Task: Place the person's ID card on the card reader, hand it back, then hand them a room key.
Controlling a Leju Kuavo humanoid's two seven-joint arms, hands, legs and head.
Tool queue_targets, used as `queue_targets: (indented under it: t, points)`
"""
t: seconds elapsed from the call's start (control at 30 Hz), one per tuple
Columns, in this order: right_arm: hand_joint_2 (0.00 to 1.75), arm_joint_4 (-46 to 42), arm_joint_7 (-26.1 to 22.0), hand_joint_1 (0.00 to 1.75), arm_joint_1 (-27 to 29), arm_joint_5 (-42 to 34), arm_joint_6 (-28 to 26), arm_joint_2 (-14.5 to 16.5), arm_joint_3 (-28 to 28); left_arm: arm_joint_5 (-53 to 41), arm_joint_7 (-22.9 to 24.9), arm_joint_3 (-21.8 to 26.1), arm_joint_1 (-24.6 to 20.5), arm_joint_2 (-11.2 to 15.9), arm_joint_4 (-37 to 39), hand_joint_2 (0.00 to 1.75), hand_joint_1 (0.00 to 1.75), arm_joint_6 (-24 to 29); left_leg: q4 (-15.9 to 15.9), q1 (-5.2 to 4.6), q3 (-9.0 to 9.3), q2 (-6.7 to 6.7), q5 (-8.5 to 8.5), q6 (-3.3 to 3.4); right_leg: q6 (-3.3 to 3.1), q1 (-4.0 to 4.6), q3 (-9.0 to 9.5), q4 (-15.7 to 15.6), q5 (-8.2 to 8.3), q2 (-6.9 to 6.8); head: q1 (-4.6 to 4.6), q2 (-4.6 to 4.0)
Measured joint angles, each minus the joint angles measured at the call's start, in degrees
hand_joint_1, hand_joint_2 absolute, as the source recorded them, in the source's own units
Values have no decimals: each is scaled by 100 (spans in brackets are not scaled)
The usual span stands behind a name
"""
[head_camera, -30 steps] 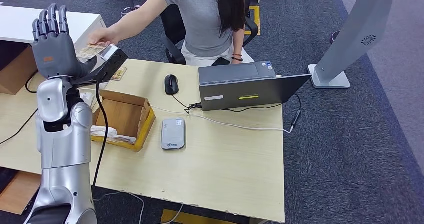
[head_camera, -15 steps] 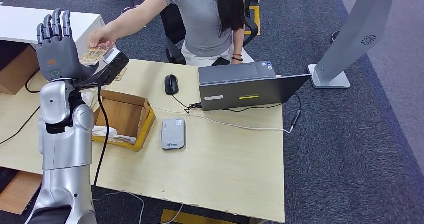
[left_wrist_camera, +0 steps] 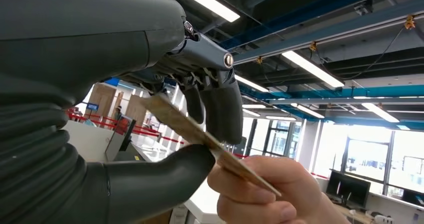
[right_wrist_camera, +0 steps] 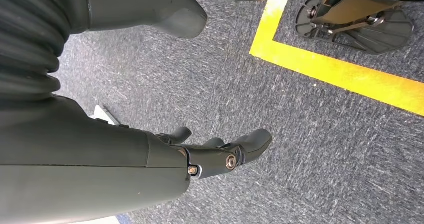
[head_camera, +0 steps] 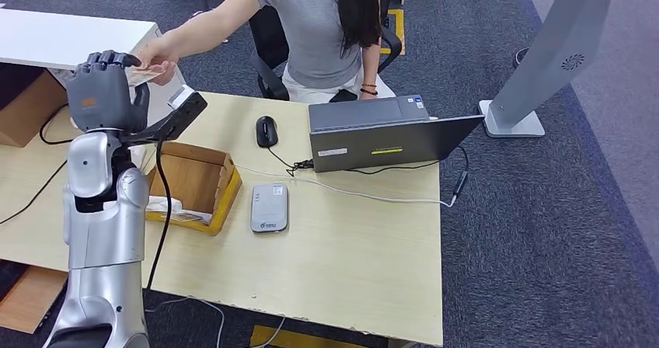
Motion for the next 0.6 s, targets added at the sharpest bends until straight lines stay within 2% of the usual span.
queue_targets:
  t: [0.6]
  points:
    - [175, 0, -8, 0, 4, 203, 6, 3, -197, 137, -277, 2, 218, -65, -1, 175, 175, 68, 0, 0, -1, 0, 0, 0, 0, 0, 0, 0, 0, 0, -1, 0]
